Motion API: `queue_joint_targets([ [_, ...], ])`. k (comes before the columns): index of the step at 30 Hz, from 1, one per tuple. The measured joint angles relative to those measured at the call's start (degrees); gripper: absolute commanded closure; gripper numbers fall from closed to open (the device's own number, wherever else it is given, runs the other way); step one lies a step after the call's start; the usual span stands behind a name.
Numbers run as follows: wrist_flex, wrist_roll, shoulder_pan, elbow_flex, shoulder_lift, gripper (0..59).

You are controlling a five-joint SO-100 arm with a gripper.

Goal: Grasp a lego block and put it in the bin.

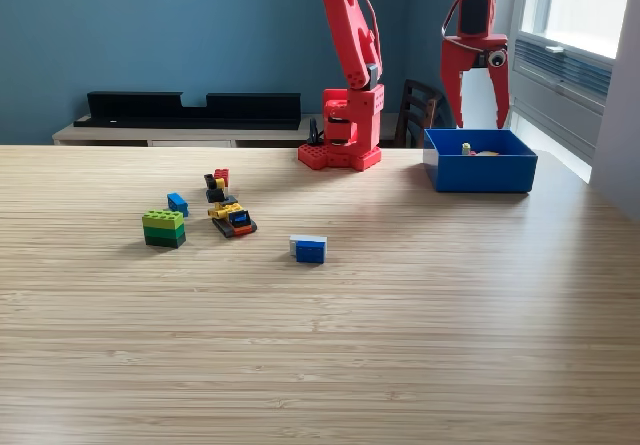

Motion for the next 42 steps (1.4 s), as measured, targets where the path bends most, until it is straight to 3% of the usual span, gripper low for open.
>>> queue_joint_targets([
  [5,-1.14,0.26,0.0,0.0,0.0,50.7],
  [8,-2.02,1.58,0.97,0.0,0.0,58.4],
  [15,-4.92,4.57,15.91,0.0,0.0,58.5],
  [26,-12.66,3.96,48.87,0.0,-0.09,58.6],
  [42,-15.56,5.19,52.73,0.0,-0.09,58.6],
])
